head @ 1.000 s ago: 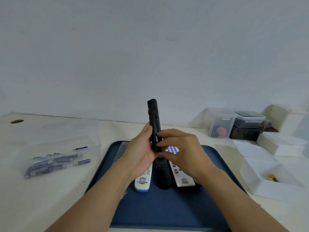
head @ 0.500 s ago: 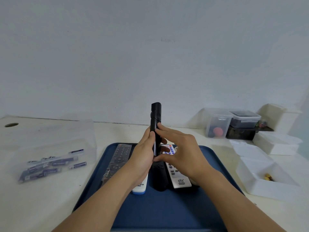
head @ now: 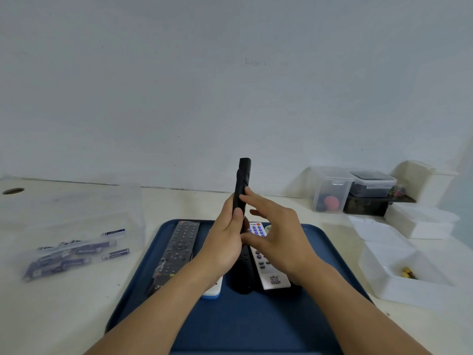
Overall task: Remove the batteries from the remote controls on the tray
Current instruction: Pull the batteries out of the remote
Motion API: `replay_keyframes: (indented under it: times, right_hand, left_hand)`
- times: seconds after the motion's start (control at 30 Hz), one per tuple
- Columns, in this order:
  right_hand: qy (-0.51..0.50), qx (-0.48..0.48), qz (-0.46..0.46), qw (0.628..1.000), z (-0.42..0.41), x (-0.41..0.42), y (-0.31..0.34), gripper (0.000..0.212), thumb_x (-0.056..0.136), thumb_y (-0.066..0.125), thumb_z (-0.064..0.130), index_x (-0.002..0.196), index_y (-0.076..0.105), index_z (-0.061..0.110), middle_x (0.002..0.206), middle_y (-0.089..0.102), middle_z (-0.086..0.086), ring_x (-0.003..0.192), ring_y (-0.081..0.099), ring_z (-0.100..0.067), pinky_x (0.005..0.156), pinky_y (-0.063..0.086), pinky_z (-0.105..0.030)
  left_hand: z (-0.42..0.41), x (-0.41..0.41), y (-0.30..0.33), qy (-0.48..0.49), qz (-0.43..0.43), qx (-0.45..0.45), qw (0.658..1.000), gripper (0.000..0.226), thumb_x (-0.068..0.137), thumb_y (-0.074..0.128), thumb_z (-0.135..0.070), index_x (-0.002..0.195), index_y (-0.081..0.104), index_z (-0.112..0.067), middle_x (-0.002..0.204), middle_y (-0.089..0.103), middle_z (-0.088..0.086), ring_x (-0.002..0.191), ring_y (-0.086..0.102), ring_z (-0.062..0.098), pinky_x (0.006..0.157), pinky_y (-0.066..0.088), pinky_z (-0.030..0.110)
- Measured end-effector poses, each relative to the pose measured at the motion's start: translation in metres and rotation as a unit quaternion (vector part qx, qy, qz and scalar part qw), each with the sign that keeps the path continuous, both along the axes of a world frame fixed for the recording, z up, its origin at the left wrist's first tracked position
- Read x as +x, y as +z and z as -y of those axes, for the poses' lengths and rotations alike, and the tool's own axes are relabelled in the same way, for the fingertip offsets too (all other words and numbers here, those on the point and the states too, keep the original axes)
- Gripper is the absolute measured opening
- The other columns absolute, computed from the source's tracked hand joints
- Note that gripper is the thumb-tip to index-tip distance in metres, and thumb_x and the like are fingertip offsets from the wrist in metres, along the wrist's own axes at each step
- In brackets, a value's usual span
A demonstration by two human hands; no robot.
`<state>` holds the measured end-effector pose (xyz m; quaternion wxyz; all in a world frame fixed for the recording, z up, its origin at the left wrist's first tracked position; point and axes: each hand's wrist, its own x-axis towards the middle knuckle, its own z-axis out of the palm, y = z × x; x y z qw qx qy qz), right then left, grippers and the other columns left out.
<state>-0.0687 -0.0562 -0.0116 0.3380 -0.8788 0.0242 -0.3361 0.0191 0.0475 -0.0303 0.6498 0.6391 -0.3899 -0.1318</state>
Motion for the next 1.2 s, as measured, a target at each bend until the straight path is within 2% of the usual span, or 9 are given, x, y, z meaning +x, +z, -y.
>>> replay_keyframes:
  times: [0.1, 0.2, 0.3, 0.47, 0.6, 0.7, 0.9, 1.07, 1.2]
  right_hand:
    - [-0.012, -0.01, 0.015, 1.0, 0.004, 0.002, 0.003, 0.106, 0.065, 0.086, 0.011, 0.151, 0.03, 0.039, 0.151, 0.03, 0.014, 0.132, 0.042, 0.005, 0.099, 0.043, -0.011]
    - [-0.028, -0.016, -0.002, 0.999, 0.014, -0.001, 0.008, 0.14, 0.055, 0.085, 0.01, 0.156, -0.008, 0.042, 0.161, -0.019, 0.02, 0.15, 0.0, 0.006, 0.097, 0.038, -0.004]
    - [-0.027, -0.015, -0.023, 0.999, 0.019, -0.004, 0.009, 0.146, 0.054, 0.084, 0.009, 0.155, -0.018, 0.035, 0.162, -0.026, 0.012, 0.142, -0.022, 0.014, 0.09, 0.025, 0.009]
    - [-0.018, -0.002, -0.028, 0.999, 0.023, -0.002, 0.008, 0.148, 0.047, 0.083, 0.022, 0.155, -0.018, 0.037, 0.164, 0.0, 0.011, 0.153, -0.003, -0.006, 0.116, 0.018, -0.02]
    - [-0.033, -0.015, -0.021, 0.999, 0.023, -0.001, 0.006, 0.15, 0.043, 0.086, 0.028, 0.156, -0.013, 0.036, 0.158, 0.012, 0.011, 0.149, 0.015, -0.006, 0.103, 0.024, -0.005]
    - [-0.037, -0.005, -0.027, 0.999, 0.022, -0.001, 0.007, 0.16, 0.042, 0.098, 0.032, 0.154, -0.015, 0.041, 0.162, 0.005, 0.013, 0.15, 0.011, -0.003, 0.104, 0.023, -0.001]
    - [0.062, 0.127, -0.062, 0.988, 0.026, -0.001, 0.007, 0.145, 0.048, 0.096, 0.031, 0.156, 0.001, 0.045, 0.161, 0.012, 0.022, 0.146, 0.013, 0.01, 0.12, 0.026, -0.029]
    - [0.168, 0.394, -0.095, 0.899, 0.034, -0.012, 0.022, 0.087, 0.08, 0.081, 0.036, 0.151, 0.031, 0.038, 0.138, 0.062, -0.004, 0.121, 0.064, -0.026, 0.096, 0.054, -0.044]
    - [0.058, 0.365, -0.098, 0.924, 0.033, -0.009, 0.019, 0.066, 0.094, 0.069, 0.028, 0.149, 0.034, 0.036, 0.114, 0.074, -0.008, 0.1, 0.074, -0.027, 0.079, 0.062, -0.043]
  left_hand:
    - [-0.002, -0.004, 0.004, 0.0, 0.03, 0.007, 1.0, 0.039, 0.111, 0.029, -0.024, 0.127, 0.046, -0.055, 0.09, 0.057, -0.012, 0.069, 0.054, -0.01, 0.068, 0.047, 0.012]
    - [-0.003, -0.012, 0.004, -0.034, 0.075, 0.042, 0.996, 0.042, 0.111, 0.03, -0.024, 0.137, 0.046, -0.052, 0.078, 0.056, -0.021, 0.072, 0.053, -0.005, 0.071, 0.044, 0.014]
    - [-0.001, -0.014, 0.002, -0.042, 0.08, 0.056, 0.994, 0.042, 0.111, 0.031, -0.026, 0.139, 0.046, -0.053, 0.075, 0.054, -0.017, 0.074, 0.052, 0.004, 0.073, 0.048, 0.025]
    - [-0.002, -0.014, 0.001, -0.044, 0.051, 0.056, 0.996, 0.042, 0.111, 0.032, -0.025, 0.141, 0.047, -0.049, 0.077, 0.057, -0.012, 0.076, 0.058, 0.014, 0.077, 0.056, 0.033]
    - [-0.003, -0.013, 0.001, -0.053, 0.008, 0.054, 0.997, 0.038, 0.111, 0.032, -0.033, 0.139, 0.05, -0.05, 0.094, 0.063, 0.012, 0.084, 0.062, 0.032, 0.081, 0.059, 0.042]
    - [-0.003, -0.015, 0.01, -0.079, -0.159, 0.005, 0.984, 0.038, 0.109, 0.033, -0.038, 0.118, 0.07, -0.04, 0.081, 0.06, 0.004, 0.069, 0.056, 0.019, 0.068, 0.054, 0.036]
    - [-0.008, -0.005, 0.019, -0.153, -0.366, -0.061, 0.916, 0.019, 0.098, 0.058, -0.018, 0.106, 0.068, -0.003, 0.078, 0.062, 0.007, 0.061, 0.055, 0.012, 0.058, 0.049, 0.023]
    - [-0.002, -0.012, 0.009, -0.068, -0.226, -0.025, 0.972, 0.023, 0.098, 0.064, -0.009, 0.12, 0.065, -0.015, 0.097, 0.069, 0.011, 0.073, 0.066, 0.017, 0.053, 0.052, 0.025]
    - [0.0, -0.017, 0.001, -0.034, -0.092, 0.015, 0.995, 0.041, 0.093, 0.069, -0.004, 0.125, 0.063, -0.029, 0.111, 0.072, 0.009, 0.087, 0.076, 0.023, 0.069, 0.063, 0.037]
